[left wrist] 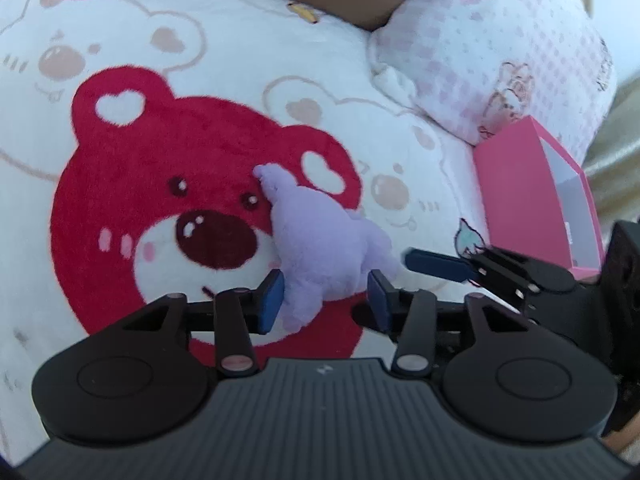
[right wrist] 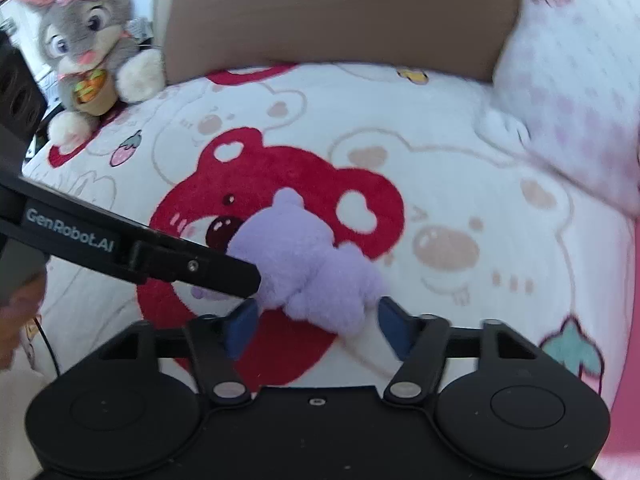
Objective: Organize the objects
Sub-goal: 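Close the left gripper on the purple plush toy, then lift and carry the plush toy with the left gripper toward the pink box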
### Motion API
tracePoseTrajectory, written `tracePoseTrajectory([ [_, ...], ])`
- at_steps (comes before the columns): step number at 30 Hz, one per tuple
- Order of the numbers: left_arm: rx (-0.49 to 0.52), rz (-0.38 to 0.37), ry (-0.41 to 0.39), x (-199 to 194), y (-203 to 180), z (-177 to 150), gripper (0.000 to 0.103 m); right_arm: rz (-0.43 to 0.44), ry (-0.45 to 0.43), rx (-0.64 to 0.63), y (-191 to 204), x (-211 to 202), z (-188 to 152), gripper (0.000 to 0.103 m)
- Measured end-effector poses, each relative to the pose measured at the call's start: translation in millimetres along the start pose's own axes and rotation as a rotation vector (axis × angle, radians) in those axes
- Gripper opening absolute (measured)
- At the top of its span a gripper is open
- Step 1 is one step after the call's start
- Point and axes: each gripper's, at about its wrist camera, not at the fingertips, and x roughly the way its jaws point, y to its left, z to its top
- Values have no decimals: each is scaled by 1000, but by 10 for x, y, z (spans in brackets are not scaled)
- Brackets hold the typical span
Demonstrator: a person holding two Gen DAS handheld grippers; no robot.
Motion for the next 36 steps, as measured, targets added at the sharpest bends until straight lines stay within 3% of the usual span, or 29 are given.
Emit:
tracePoseTrajectory([
  [2,-13,3,15,22,34,4,47,-56,22,43,36,5,-21,79],
  [5,-24,4,-14,34,67,-6,48,5,16,119,-12,32,-116,80],
  [8,-38,61,-73,58,115,-21,51,47,-7,190,-61,57,-162,80],
  [13,-109,-44,-62,120,239,-12,45,110,-21,250,-84,99,-115,81],
  [17,-113,-52,-55,260,286,-38,45,70,-21,273,-52,177,-61,81],
  [21,-111,-59,-52,242,267,-39,38,30,-47,276,29,216,-116,82],
  [27,-85,-39,-71,262,242,-84,37,-36,-70,215,156,271,-176,83],
  [31,-70,-15,-39,254,180,-69,37,-98,-72,137,273,339,-207,84],
  [36,-36,5,-47,262,130,-76,37,-92,-107,183,232,309,-254,83],
])
